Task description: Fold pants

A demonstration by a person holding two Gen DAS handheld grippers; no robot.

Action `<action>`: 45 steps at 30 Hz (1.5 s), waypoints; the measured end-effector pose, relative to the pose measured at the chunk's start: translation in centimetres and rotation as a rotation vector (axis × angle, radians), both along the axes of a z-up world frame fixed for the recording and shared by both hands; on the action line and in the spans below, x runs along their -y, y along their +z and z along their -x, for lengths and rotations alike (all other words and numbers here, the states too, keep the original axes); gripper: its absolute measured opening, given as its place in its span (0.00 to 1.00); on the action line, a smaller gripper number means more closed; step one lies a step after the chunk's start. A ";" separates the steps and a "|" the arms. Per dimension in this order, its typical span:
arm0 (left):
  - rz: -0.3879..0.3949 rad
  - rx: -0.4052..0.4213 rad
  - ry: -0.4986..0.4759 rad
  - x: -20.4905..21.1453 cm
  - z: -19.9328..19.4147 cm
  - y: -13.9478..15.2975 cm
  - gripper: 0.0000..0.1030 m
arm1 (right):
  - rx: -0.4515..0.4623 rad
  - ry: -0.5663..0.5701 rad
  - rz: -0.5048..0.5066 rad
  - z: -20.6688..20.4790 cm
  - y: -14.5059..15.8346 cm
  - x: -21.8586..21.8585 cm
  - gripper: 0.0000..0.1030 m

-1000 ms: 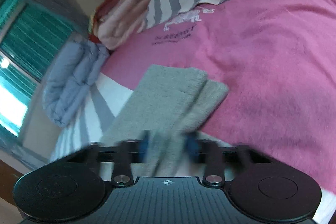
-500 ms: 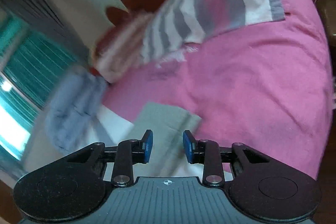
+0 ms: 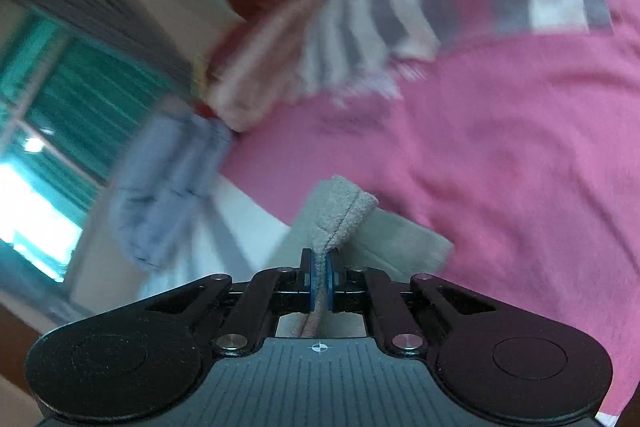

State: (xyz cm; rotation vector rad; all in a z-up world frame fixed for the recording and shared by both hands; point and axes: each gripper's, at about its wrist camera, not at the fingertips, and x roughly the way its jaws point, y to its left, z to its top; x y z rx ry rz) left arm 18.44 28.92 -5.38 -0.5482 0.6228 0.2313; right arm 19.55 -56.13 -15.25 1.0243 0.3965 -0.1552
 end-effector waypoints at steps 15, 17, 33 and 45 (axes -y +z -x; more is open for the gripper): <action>0.000 -0.019 -0.005 -0.3 -0.5 0.2 0.15 | -0.151 0.029 -0.059 -0.3 -4.7 0.3 0.04; -0.030 -0.018 -0.003 0.2 -0.2 0.5 0.24 | -0.132 0.020 -0.050 0.4 -4.0 0.4 0.13; -0.233 0.113 -0.081 8.8 -2.4 5.7 0.64 | 0.030 0.352 0.133 -2.4 2.1 -11.2 0.19; -0.294 -0.155 -0.319 13.0 -10.9 -1.0 0.57 | -0.039 1.026 0.540 -12.3 3.4 -43.6 0.19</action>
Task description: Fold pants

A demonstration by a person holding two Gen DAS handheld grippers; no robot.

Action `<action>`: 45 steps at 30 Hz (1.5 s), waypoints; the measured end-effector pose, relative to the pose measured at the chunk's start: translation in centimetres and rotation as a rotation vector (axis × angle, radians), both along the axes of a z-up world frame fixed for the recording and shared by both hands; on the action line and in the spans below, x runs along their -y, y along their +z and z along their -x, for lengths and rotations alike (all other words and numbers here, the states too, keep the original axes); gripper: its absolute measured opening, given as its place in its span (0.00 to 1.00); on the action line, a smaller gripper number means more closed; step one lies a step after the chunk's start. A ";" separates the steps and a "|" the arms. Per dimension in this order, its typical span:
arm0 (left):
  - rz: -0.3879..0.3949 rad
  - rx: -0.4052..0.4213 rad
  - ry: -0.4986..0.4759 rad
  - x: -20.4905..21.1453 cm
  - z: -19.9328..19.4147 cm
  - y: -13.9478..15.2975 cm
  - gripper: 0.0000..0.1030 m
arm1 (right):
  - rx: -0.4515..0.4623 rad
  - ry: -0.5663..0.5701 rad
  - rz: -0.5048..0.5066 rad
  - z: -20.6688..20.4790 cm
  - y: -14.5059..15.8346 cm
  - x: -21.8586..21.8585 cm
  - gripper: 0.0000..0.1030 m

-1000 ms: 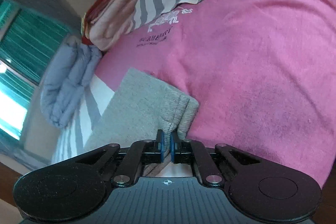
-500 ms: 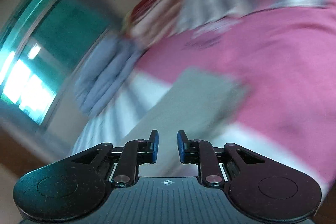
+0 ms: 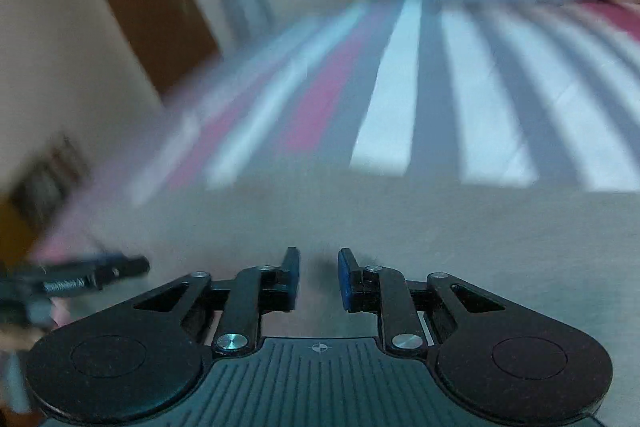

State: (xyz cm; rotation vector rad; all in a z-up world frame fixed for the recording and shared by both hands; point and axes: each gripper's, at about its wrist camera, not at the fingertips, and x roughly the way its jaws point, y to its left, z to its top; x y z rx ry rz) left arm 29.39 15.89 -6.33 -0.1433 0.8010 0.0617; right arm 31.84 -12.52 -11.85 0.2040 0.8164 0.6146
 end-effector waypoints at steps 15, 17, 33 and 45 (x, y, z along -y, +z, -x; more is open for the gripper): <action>-0.127 0.072 0.084 -2.8 -2.8 1.0 0.62 | 0.042 0.038 0.069 -6.2 -0.1 -9.0 0.39; -0.122 0.088 0.084 -2.3 -1.5 1.4 0.73 | 0.083 0.026 0.006 -5.0 1.0 -7.2 0.40; -0.099 0.094 0.095 3.2 5.0 2.6 0.84 | 0.160 -0.600 -0.294 8.5 0.9 27.9 0.40; -0.074 0.107 0.104 3.1 8.1 -0.8 0.93 | -0.024 -0.958 -0.686 17.3 -5.1 45.1 0.40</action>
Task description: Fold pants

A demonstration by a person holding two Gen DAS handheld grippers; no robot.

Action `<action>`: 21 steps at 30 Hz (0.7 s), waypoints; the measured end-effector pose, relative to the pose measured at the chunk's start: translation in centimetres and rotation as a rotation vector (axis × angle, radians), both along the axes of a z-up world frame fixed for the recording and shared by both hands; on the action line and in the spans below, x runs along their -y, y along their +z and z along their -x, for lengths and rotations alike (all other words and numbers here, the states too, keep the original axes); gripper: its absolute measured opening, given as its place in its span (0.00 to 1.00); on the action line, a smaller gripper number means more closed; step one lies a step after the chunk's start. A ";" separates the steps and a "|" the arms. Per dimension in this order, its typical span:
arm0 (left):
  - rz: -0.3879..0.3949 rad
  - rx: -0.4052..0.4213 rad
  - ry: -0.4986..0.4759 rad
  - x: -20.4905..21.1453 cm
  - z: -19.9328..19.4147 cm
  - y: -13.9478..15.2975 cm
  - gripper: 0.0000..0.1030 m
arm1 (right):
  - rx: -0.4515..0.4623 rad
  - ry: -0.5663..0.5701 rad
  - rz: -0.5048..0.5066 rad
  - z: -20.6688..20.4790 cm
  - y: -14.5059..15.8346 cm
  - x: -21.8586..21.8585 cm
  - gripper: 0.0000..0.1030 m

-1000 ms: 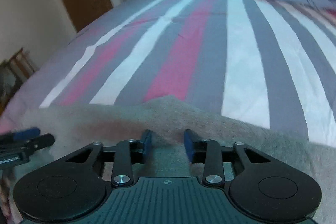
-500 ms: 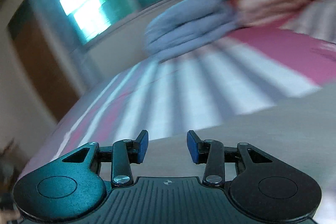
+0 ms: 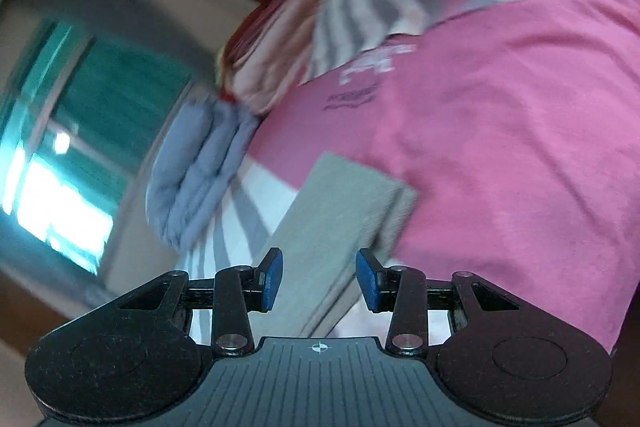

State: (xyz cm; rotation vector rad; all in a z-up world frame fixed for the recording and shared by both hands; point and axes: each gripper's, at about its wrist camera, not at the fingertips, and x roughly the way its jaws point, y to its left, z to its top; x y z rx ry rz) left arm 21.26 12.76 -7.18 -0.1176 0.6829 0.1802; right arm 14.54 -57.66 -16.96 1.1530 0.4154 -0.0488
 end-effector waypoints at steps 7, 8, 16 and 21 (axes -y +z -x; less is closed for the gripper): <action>-0.004 -0.002 0.000 0.1 -0.2 -0.3 0.94 | -0.034 -0.030 -0.132 -0.7 -2.3 2.5 0.40; -0.004 -0.002 0.000 0.1 -0.2 -0.3 0.94 | -0.045 -0.038 -0.143 -0.9 -2.5 2.6 0.40; -0.014 -0.004 0.002 0.2 -0.3 -0.5 0.94 | -0.193 -0.072 -0.106 -4.3 -1.7 2.0 0.40; -0.014 -0.003 0.000 0.2 -0.4 -0.6 0.94 | -0.123 -0.085 -0.094 -2.7 -0.3 1.7 0.40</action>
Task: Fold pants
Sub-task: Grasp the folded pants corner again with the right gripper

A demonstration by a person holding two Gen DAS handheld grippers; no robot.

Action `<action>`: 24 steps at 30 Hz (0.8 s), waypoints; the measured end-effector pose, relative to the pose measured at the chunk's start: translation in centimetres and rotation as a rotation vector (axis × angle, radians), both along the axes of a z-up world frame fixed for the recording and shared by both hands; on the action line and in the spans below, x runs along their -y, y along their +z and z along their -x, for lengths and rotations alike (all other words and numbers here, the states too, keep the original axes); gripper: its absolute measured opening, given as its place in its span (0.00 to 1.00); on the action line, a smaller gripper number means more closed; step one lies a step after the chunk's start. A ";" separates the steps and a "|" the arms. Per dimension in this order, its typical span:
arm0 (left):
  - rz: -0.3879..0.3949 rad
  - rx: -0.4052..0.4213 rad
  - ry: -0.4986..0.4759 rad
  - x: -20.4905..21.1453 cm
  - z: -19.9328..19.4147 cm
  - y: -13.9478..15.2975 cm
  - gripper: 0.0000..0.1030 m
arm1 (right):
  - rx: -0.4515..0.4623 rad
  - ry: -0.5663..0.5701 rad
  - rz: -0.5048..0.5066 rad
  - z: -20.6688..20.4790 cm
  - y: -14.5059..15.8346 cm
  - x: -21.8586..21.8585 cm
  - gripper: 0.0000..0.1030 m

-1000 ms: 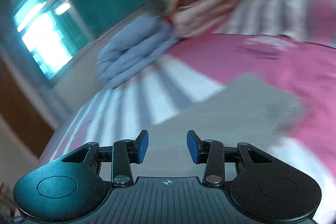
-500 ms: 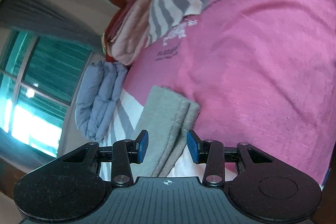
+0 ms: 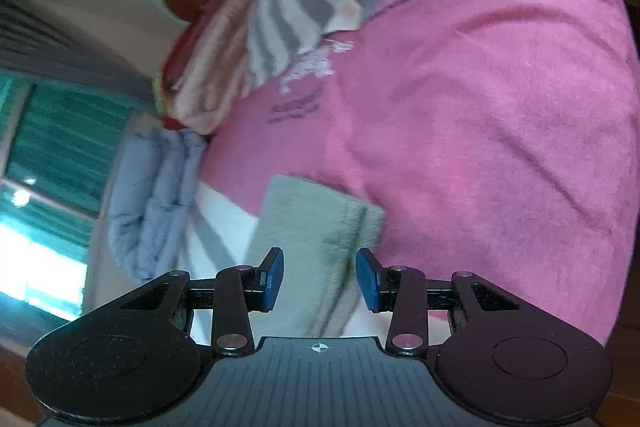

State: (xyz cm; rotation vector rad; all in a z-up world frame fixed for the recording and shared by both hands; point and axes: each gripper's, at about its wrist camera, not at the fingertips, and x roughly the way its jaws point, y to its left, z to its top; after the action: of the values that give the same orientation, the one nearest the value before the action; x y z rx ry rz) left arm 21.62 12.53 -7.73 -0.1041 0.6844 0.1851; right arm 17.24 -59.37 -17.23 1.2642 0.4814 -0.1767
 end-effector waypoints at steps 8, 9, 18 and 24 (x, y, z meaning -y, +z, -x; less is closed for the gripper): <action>0.001 0.001 -0.002 0.0 0.0 0.1 0.94 | -0.050 0.066 0.003 -3.3 -1.6 0.1 0.04; 0.001 0.002 -0.002 0.1 0.1 0.1 0.94 | -0.010 0.060 0.010 -2.9 -1.1 0.1 0.04; 0.003 0.003 -0.005 0.1 0.0 0.1 0.94 | -0.016 0.052 -0.013 -0.9 -2.4 0.1 0.07; -0.001 0.004 -0.002 0.2 -0.1 0.0 0.94 | 0.000 0.048 0.034 0.4 -2.0 -0.4 0.55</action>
State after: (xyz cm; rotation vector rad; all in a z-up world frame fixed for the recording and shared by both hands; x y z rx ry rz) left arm 21.70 12.36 -7.77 -0.1032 0.6805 0.1832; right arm 16.80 -58.99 -19.27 1.2184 0.5063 -0.1445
